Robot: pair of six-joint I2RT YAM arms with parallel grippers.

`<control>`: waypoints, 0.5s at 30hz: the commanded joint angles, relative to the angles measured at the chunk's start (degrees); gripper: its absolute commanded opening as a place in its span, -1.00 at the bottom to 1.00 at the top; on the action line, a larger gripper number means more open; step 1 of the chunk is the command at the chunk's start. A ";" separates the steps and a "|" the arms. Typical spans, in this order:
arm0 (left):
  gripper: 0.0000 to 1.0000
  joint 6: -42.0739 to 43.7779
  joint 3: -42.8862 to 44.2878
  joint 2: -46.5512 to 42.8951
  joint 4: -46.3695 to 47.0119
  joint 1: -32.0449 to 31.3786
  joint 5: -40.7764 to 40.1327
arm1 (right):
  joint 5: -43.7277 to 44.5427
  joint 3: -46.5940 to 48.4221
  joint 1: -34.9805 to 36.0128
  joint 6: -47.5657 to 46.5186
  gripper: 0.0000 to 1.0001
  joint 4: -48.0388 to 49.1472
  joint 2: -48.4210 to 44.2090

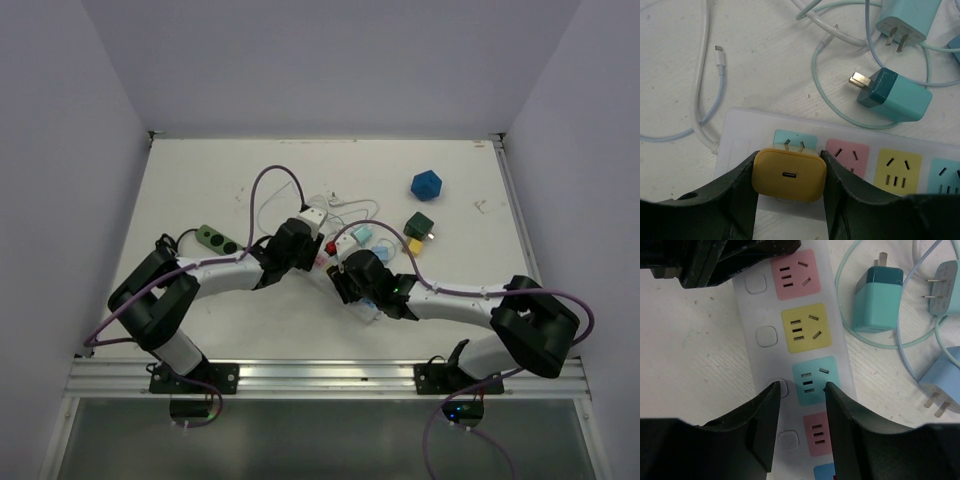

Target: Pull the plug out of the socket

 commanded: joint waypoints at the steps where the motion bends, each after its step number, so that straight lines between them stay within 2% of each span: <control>1: -0.88 0.30 0.82 -4.42 4.22 -0.17 -2.79 | -2.01 -0.48 0.63 0.52 -0.08 -4.23 3.20; 6: -1.00 -0.31 -1.11 -6.27 6.86 -0.17 -1.91 | -0.52 0.30 0.63 1.75 -0.08 -5.10 4.35; 15: -1.00 -0.84 -6.29 -11.27 15.02 -0.17 -0.42 | -2.18 0.31 0.63 3.42 -0.03 -5.02 5.67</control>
